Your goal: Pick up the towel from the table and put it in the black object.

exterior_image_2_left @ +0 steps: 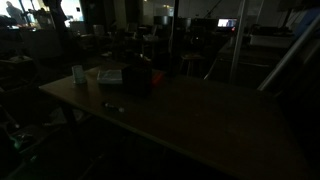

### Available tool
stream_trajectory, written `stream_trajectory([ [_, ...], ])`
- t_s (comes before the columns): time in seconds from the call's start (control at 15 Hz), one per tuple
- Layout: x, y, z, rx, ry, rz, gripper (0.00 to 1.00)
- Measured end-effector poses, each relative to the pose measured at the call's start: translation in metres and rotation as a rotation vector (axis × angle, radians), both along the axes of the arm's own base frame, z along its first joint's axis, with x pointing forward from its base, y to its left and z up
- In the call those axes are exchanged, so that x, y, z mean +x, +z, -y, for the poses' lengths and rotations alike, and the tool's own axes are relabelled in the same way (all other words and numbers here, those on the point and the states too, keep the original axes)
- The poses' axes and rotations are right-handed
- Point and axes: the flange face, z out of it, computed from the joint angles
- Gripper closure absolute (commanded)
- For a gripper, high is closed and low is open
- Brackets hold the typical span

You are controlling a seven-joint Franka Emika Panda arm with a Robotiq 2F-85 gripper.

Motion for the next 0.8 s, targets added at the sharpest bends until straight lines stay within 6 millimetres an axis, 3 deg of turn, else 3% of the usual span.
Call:
stream_trajectory([
  [0.8, 0.142, 0.01, -0.106, -0.174, 0.364, 0.078, 0.0],
])
